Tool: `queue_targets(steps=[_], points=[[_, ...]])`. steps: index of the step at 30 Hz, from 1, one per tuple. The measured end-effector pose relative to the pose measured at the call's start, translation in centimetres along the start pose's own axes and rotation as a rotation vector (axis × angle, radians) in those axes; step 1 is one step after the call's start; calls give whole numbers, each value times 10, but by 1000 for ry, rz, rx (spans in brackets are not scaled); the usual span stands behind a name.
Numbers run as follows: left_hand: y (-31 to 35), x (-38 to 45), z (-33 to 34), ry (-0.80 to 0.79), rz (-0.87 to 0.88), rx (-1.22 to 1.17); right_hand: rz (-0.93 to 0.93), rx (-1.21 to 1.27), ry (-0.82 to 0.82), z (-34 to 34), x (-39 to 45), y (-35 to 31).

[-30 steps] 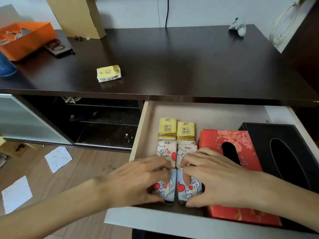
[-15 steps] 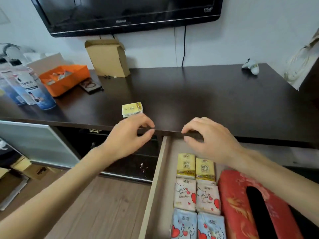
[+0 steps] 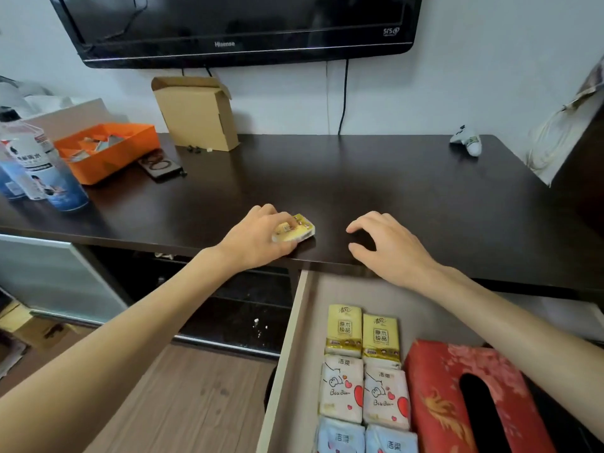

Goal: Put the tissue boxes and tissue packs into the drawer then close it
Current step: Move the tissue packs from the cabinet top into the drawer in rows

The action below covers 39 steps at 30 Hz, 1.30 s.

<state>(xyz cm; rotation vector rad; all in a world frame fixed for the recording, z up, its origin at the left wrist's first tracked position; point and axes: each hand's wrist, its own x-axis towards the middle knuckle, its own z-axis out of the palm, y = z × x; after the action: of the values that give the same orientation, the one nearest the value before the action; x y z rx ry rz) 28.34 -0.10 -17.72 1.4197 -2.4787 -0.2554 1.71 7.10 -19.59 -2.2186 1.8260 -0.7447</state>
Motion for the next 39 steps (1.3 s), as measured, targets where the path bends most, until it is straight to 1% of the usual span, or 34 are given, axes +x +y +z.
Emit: queue_targets(steps=[4, 7, 9, 13, 17, 19, 21, 23, 25, 26, 29, 32, 35, 37, 39], points=[[41, 1, 13, -14, 86, -71, -3, -11, -58, -10, -3, 7], [57, 8, 23, 50, 72, -134, -8, 3, -61, -14, -4, 10], [64, 13, 29, 86, 59, -180, -14, 6, -62, -15, -4, 12], [71, 13, 31, 104, 31, -301, -4, 46, -102, -22, -3, 15], [65, 3, 27, 146, 59, -272, -78, 15, -225, -30, 2, 18], [61, 0, 26, 153, 44, -275, -67, -39, -205, -30, 4, 16], [62, 0, 24, 149, 22, -261, -19, -97, -114, -28, 6, 9], [64, 2, 23, 141, 0, -245, -7, -168, -44, -23, 8, 2], [69, 3, 19, 127, -13, -223, -16, -177, -20, -21, 8, -2], [71, 0, 17, 116, -11, -214, -14, -154, -34, -23, 7, -2], [81, -20, 13, 93, 39, -211, -34, -42, -156, -35, 3, 4], [92, -57, 16, 18, 105, -260, -34, 88, -192, -45, -5, 12], [104, -95, 24, -110, 160, -212, 17, 178, -133, -44, -14, 18], [110, -121, 28, -140, 181, -181, 43, 189, -80, -40, -18, 17], [115, -151, 30, -147, 209, -187, 80, 132, -68, -33, -21, 12]])
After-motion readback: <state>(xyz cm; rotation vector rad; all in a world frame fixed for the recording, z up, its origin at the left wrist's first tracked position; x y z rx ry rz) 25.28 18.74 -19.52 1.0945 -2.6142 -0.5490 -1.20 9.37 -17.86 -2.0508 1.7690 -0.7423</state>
